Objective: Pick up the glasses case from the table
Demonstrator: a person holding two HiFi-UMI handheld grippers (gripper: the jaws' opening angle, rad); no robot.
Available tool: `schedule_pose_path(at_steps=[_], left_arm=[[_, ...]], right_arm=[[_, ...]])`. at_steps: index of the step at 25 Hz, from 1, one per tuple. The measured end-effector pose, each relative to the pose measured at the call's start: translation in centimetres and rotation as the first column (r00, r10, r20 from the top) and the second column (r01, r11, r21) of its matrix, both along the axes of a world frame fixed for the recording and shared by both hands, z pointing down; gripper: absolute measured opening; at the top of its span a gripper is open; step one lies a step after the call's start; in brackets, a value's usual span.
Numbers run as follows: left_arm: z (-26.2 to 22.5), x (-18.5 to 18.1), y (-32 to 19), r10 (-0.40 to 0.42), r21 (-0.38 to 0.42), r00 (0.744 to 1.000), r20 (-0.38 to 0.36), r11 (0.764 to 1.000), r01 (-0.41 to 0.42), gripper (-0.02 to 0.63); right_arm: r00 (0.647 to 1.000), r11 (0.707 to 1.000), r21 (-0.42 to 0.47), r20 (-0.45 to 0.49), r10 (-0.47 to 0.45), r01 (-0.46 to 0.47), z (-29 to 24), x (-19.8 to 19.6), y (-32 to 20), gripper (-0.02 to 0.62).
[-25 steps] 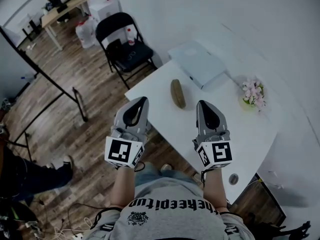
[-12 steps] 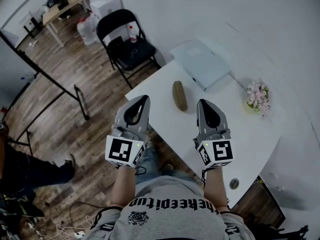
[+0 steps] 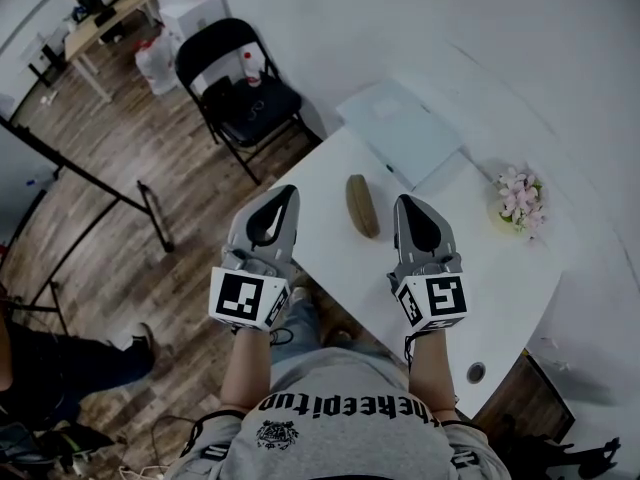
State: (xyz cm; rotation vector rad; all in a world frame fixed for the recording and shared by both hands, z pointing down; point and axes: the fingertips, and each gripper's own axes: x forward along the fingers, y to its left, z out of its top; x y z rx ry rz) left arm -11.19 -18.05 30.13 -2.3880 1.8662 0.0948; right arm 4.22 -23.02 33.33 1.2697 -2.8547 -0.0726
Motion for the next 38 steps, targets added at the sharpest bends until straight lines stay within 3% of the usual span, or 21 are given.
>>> schedule_pose_path(at_steps=[21, 29, 38], left_arm=[[2.9, -4.2, -9.2, 0.175, -0.070, 0.984, -0.032, 0.982, -0.177, 0.018], [4.3, -4.6, -11.4, 0.232, -0.098, 0.971, -0.052, 0.967, -0.236, 0.018], [6.1, -4.5, -13.1, 0.274, -0.131, 0.959, -0.076, 0.951, -0.282, 0.018]], right_arm=[[0.986, 0.979, -0.161, -0.130, 0.106, -0.127, 6.3, -5.1, -6.7, 0.005], [0.971, 0.945, -0.267, -0.194, 0.141, -0.191, 10.3, -5.2, -8.2, 0.014], [0.953, 0.910, -0.360, -0.283, 0.105, -0.208, 14.3, -5.8, -8.7, 0.048]])
